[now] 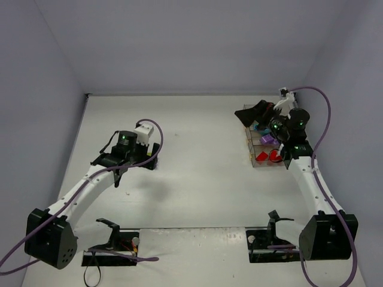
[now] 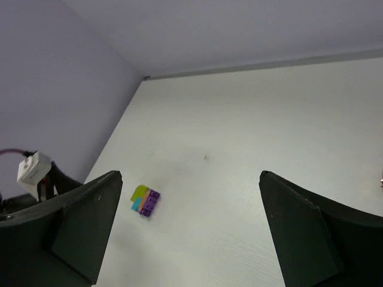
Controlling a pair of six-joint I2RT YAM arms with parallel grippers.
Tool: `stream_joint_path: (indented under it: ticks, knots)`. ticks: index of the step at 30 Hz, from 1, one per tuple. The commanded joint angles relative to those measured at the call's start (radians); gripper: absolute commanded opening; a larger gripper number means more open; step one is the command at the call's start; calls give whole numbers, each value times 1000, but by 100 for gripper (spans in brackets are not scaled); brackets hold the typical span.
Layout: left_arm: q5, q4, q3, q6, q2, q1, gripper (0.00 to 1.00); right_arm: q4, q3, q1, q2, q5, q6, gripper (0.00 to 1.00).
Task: Sort the legos into containers by color
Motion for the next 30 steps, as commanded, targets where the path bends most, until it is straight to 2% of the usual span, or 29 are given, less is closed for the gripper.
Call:
stream_joint_path:
  ticks: [1,4,8,15,19,24,30]
  knots:
    - [108,90,56,75,53,41,87,-1,34,34,6,-108,-103,92]
    - [133,108,76,14,122,80,84,-55,28,54,0,-80,-121,85]
    - [116,147,96,-98,206,143,79,-126,24,90,-2,-1,-165,84]
    - [74,147,160,-334,326,137,78,-167,18,111,0,53,-179,84]
    - [28,145,174,-412,378,115,78,-174,15,119,6,56,-178,84]
    - [-115,70,209,-449,432,75,78,-184,18,131,11,58,-178,84]
    - [-168,35,251,-449,486,29,77,-192,15,133,14,60,-173,84]
